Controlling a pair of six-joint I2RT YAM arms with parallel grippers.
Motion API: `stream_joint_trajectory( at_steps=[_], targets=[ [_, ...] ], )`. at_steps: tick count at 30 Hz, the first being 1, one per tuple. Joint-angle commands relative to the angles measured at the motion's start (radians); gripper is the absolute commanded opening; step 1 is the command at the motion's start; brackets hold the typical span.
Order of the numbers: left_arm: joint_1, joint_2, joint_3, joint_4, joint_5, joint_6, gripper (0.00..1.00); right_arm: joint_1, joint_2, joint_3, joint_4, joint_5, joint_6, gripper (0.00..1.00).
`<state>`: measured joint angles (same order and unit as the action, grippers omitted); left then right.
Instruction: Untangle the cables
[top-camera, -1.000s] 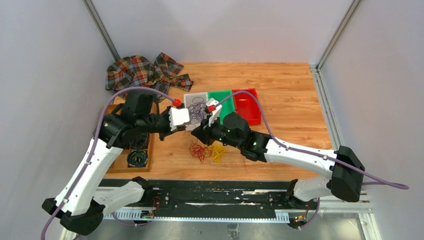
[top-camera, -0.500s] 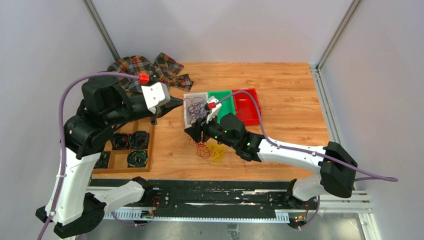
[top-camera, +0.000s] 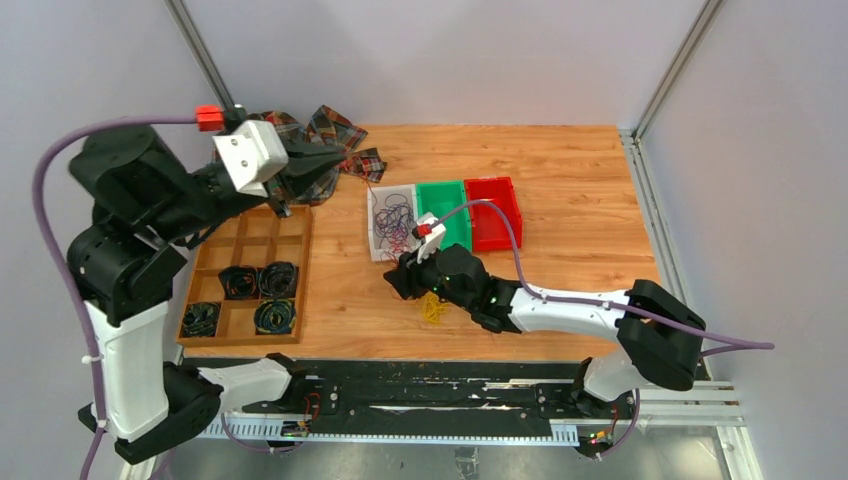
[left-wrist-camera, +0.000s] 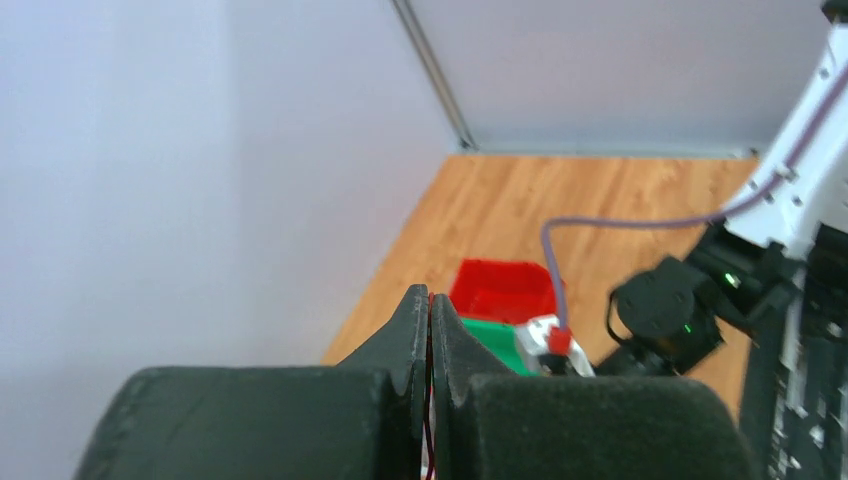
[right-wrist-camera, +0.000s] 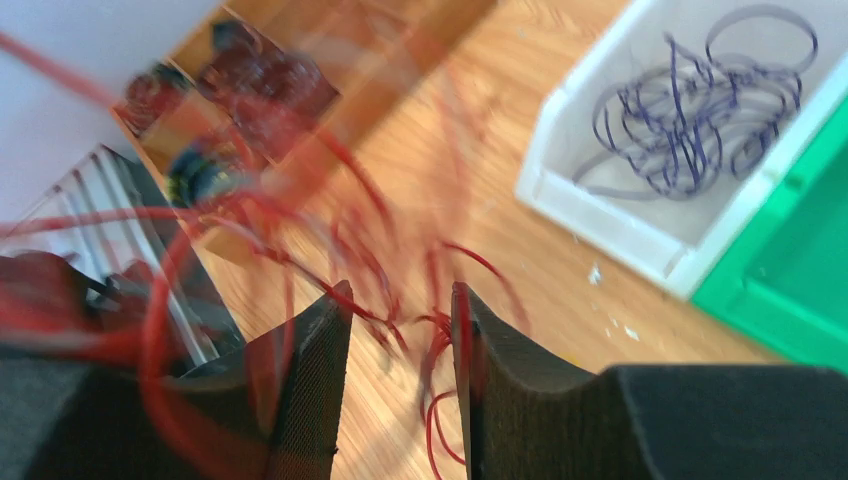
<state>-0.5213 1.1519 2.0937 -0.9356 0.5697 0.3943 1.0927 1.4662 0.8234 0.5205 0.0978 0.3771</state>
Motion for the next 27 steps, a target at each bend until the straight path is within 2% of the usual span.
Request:
stream_joint_trajectory(
  at_steps=[1, 8, 16, 19, 20, 21, 25, 27],
  targets=[
    [-0.006, 0.016, 0.124, 0.098, -0.091, -0.016, 0.01, -0.007, 0.008, -0.091, 0.016, 0.068, 0.021, 0.41],
    [-0.006, 0.023, 0.178, 0.263, -0.229, -0.01, 0.01, -0.007, -0.03, -0.214, 0.011, 0.123, 0.062, 0.38],
    [-0.006, 0.02, 0.173, 0.397, -0.334, 0.01, 0.0, -0.007, -0.085, -0.349, -0.014, 0.188, 0.113, 0.21],
    [-0.006, 0.016, 0.16, 0.427, -0.372, 0.018, 0.01, -0.007, -0.134, -0.38, -0.046, 0.21, 0.111, 0.2],
    [-0.006, 0.013, 0.15, 0.412, -0.354, 0.02, 0.01, -0.007, -0.163, -0.383, -0.054, 0.205, 0.1, 0.23],
    [-0.006, 0.007, 0.134, 0.396, -0.334, 0.016, 0.01, -0.007, -0.195, -0.374, -0.077, 0.198, 0.089, 0.3],
    [-0.006, -0.039, -0.001, 0.369, -0.241, -0.005, 0.0, -0.007, -0.344, -0.305, -0.128, 0.118, 0.011, 0.66],
    [-0.006, -0.068, -0.071, 0.367, -0.21, -0.006, 0.01, -0.007, -0.405, -0.25, -0.146, 0.057, -0.027, 0.73]
  ],
)
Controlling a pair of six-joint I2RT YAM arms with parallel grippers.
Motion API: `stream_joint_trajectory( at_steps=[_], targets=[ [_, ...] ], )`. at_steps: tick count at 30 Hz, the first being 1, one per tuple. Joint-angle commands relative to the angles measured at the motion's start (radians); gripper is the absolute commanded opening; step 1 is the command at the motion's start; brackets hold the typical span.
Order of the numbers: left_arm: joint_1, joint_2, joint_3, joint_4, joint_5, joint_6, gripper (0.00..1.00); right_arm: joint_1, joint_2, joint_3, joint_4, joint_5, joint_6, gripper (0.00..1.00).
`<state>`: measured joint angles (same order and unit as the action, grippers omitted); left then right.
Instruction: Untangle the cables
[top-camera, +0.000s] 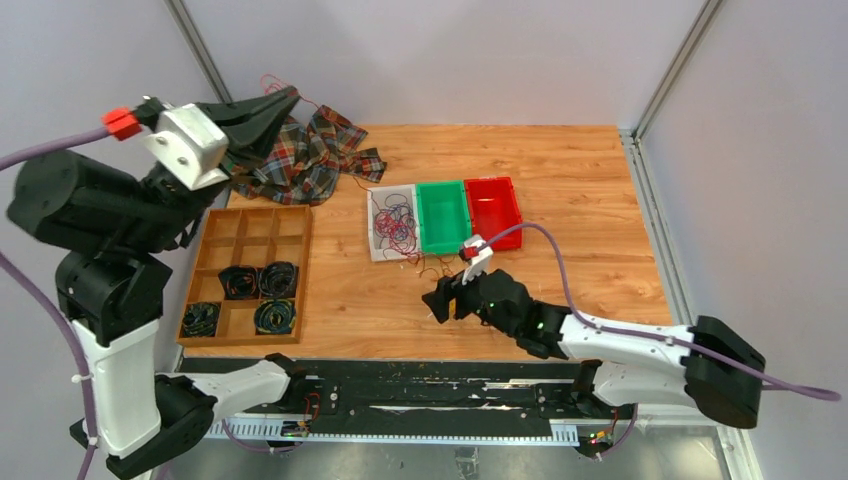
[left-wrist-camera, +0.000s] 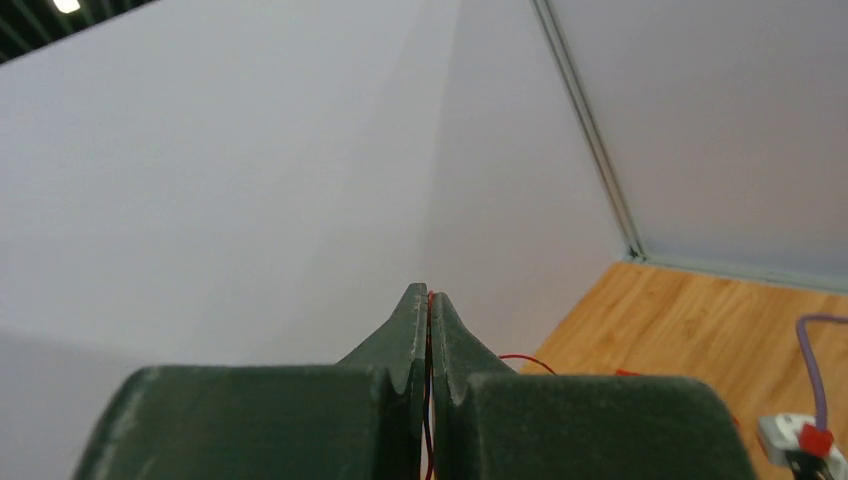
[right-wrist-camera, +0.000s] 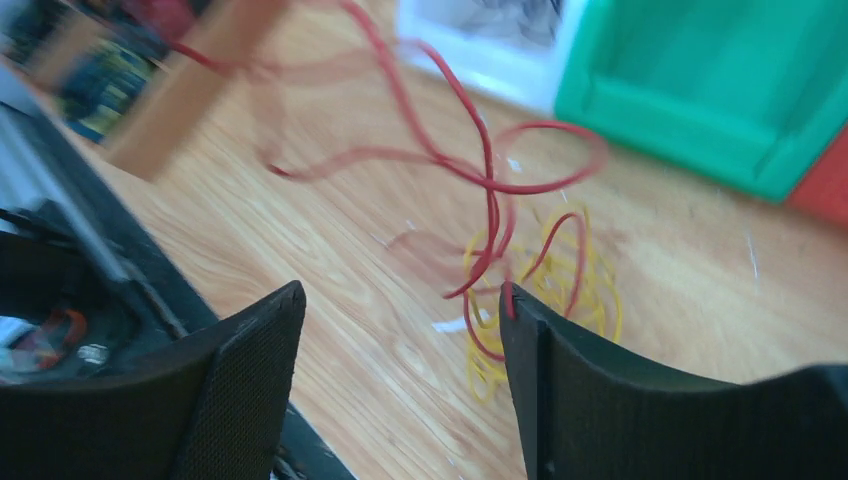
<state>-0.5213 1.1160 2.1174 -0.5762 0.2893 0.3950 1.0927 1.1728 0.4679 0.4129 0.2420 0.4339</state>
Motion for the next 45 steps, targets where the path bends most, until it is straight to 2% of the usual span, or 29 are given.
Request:
stream_joint_trajectory(
  at_steps=[1, 7, 15, 20, 22, 29, 32, 36, 40, 41, 43, 45],
  targets=[
    [-0.006, -0.039, -0.127, 0.006, 0.077, -0.009, 0.01, -0.007, -0.124, 0.135, -0.05, -0.119, -0.106, 0.73],
    [-0.007, -0.045, -0.157, -0.012, 0.098, -0.014, 0.01, -0.006, -0.112, 0.285, -0.104, -0.236, -0.174, 0.76],
    [-0.006, -0.047, -0.149, -0.041, 0.109, -0.004, 0.0, -0.007, 0.005, 0.375, -0.043, -0.244, -0.221, 0.76],
    [-0.006, -0.057, -0.152, -0.048, 0.116, -0.005, 0.01, -0.007, 0.079, 0.435, -0.033, -0.208, -0.254, 0.72],
    [-0.006, -0.062, -0.152, -0.053, 0.118, -0.004, 0.0, -0.008, 0.092, 0.449, -0.03, -0.197, -0.261, 0.67],
    [-0.006, -0.076, -0.17, -0.057, 0.122, 0.013, 0.0, -0.01, 0.08, 0.46, -0.04, -0.216, -0.261, 0.39],
    [-0.006, -0.082, -0.182, -0.057, 0.125, 0.021, 0.0, -0.01, 0.068, 0.455, -0.051, -0.239, -0.251, 0.36],
    [-0.006, -0.085, -0.188, -0.057, 0.128, 0.022, 0.0, -0.009, 0.042, 0.439, -0.064, -0.234, -0.237, 0.4],
    [-0.006, -0.084, -0.188, -0.057, 0.133, 0.015, 0.0, -0.015, 0.035, 0.441, -0.067, -0.155, -0.234, 0.3],
    [-0.006, -0.085, -0.188, -0.057, 0.135, 0.014, 0.0, -0.016, 0.036, 0.447, -0.073, -0.145, -0.236, 0.35],
    [-0.006, -0.086, -0.188, -0.057, 0.137, 0.014, 0.0, -0.016, 0.042, 0.462, -0.09, -0.126, -0.241, 0.53],
    [-0.006, -0.088, -0.188, -0.057, 0.136, 0.015, 0.01, -0.017, 0.044, 0.467, -0.088, -0.124, -0.243, 0.64]
  ],
)
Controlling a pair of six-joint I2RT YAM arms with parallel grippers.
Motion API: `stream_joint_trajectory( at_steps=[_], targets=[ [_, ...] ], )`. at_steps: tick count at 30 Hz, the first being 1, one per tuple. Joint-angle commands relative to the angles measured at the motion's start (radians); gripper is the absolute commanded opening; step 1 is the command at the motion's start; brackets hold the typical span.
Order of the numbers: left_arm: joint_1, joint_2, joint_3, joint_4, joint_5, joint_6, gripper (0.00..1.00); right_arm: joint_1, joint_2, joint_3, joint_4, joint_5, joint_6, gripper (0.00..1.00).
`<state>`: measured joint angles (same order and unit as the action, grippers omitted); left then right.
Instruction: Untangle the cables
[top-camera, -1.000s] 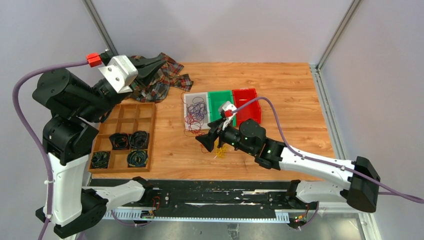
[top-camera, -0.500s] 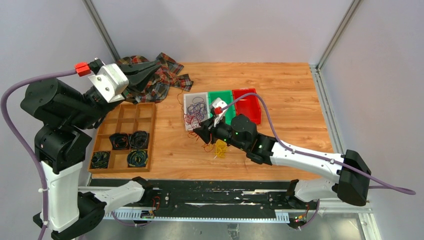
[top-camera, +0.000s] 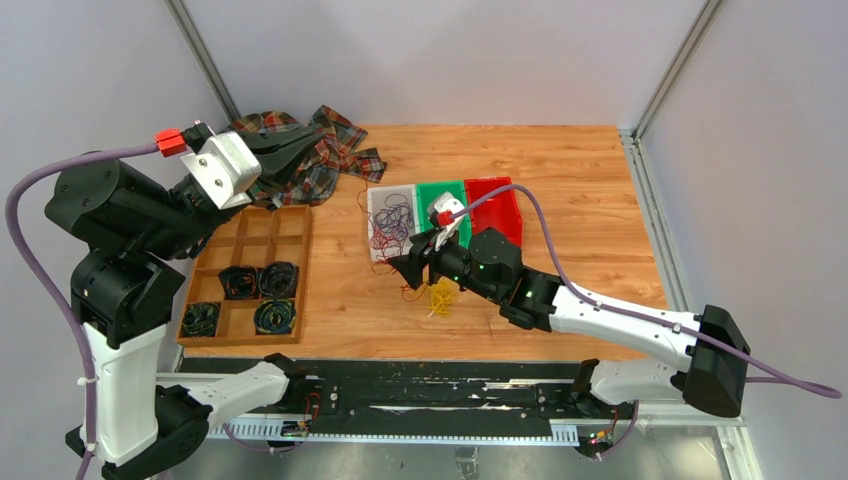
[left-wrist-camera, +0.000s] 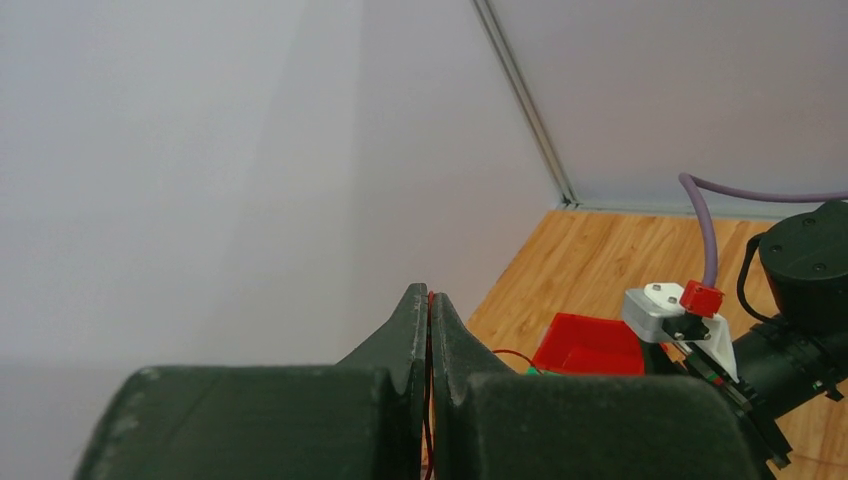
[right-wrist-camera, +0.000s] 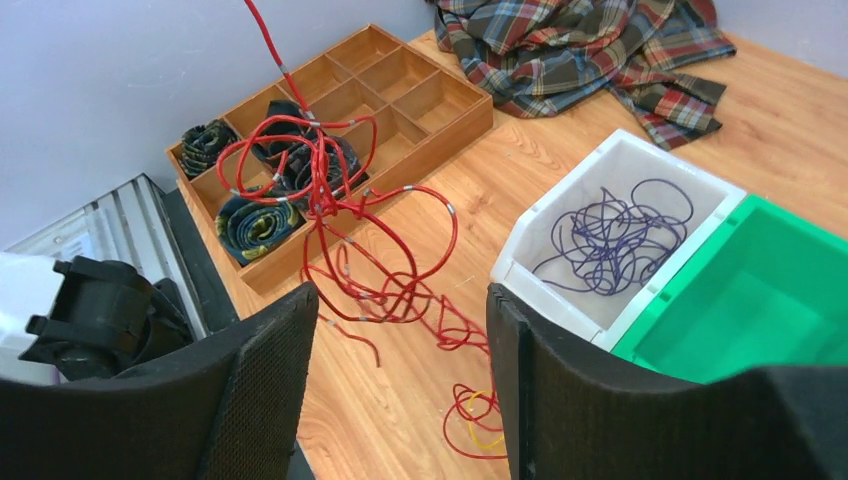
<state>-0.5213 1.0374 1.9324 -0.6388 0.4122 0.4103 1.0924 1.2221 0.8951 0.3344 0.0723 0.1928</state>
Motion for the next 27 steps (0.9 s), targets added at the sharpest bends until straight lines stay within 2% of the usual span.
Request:
stream_joint_trajectory(
  at_steps=[1, 3, 8, 14, 21, 27],
  targets=[
    [-0.006, -0.009, -0.003, 0.005, 0.013, 0.0, 0.01, -0.017, -0.006, 0.043, -0.008, 0.043, -0.003, 0.67],
    [-0.006, -0.008, -0.003, 0.005, 0.015, -0.002, 0.0, -0.017, -0.003, 0.049, -0.01, 0.048, -0.007, 0.68],
    [-0.006, -0.005, -0.001, 0.005, 0.019, -0.001, 0.0, -0.026, 0.013, 0.059, -0.008, 0.12, -0.001, 0.62],
    [-0.006, -0.002, 0.0, 0.005, 0.022, -0.003, 0.0, -0.035, 0.097, 0.119, -0.003, 0.075, -0.005, 0.6],
    [-0.006, -0.006, 0.001, 0.005, 0.022, 0.001, 0.0, -0.038, 0.165, 0.177, 0.021, 0.052, 0.025, 0.42],
    [-0.006, -0.013, -0.005, 0.005, 0.019, 0.009, 0.0, -0.037, 0.153, 0.167, 0.025, 0.128, 0.041, 0.08]
  ],
)
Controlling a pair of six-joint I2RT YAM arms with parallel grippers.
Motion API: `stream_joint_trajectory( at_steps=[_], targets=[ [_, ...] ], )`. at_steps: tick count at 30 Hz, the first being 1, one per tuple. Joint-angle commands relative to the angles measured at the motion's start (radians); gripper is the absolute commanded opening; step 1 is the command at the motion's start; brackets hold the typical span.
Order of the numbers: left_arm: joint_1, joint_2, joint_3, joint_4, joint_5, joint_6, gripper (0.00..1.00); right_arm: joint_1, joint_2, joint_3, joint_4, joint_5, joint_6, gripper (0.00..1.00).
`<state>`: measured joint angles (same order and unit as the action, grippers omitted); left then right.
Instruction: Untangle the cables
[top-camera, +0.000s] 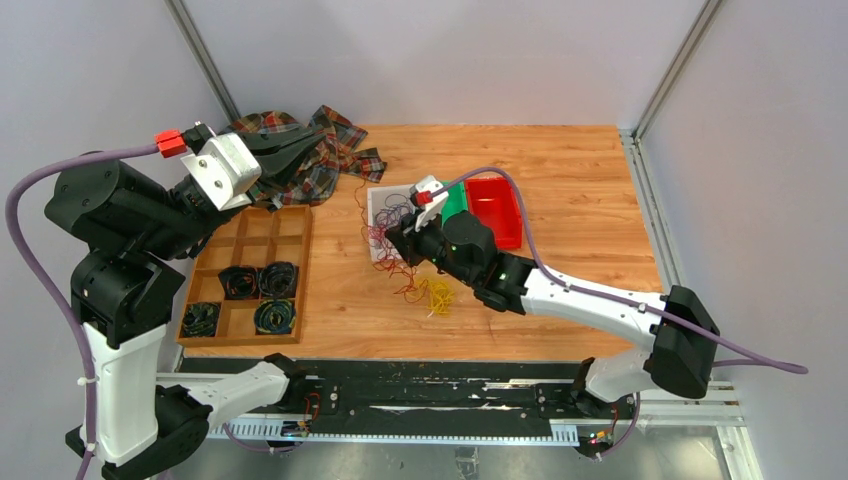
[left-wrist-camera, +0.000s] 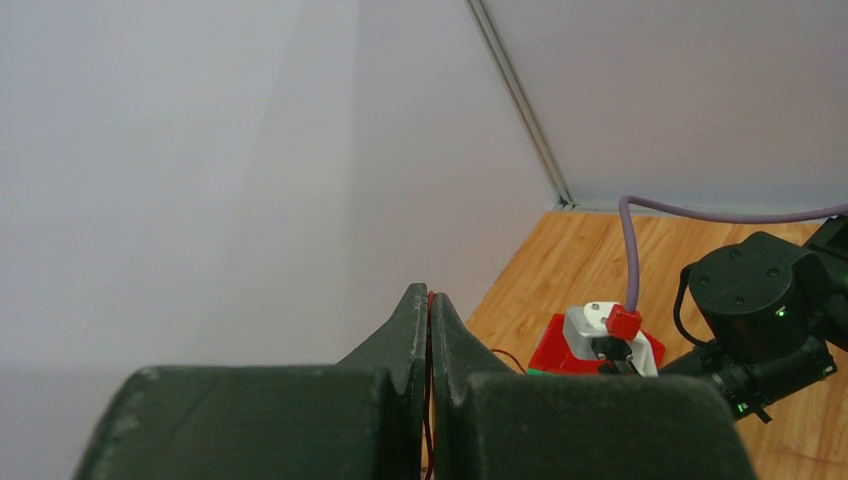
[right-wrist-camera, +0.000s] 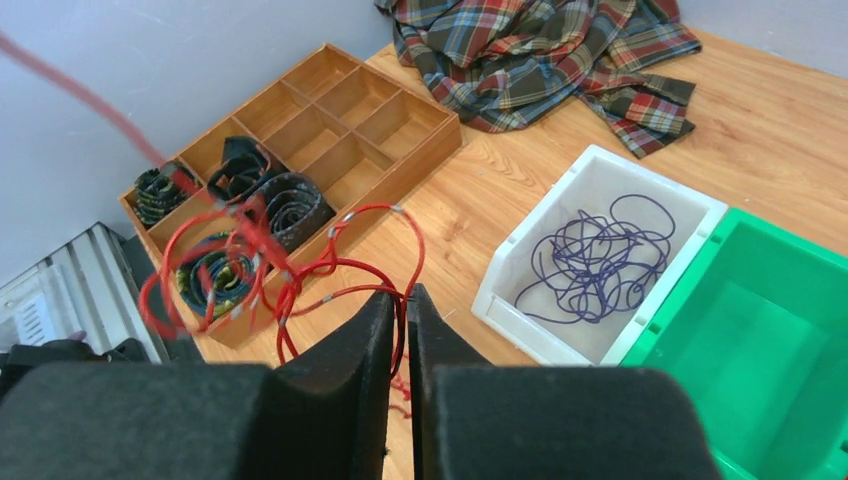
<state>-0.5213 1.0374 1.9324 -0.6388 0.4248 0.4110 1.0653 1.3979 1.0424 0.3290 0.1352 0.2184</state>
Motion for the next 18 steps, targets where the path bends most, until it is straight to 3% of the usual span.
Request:
stream_joint_trajectory(
  at_steps=[1, 13, 18],
  targets=[
    [-0.007, -0.015, -0.007, 0.004, 0.003, 0.014, 0.0, -0.013, -0.044, 0.002, 0.03, 0.092, 0.016, 0.03],
    [-0.006, -0.021, 0.026, -0.01, -0.104, 0.105, 0.01, -0.213, -0.375, -0.362, -0.043, 0.115, 0.144, 0.01],
    [-0.006, -0.004, 0.069, -0.002, -0.2, 0.146, 0.0, -0.226, -0.519, -0.478, -0.142, 0.136, 0.146, 0.01]
  ],
)
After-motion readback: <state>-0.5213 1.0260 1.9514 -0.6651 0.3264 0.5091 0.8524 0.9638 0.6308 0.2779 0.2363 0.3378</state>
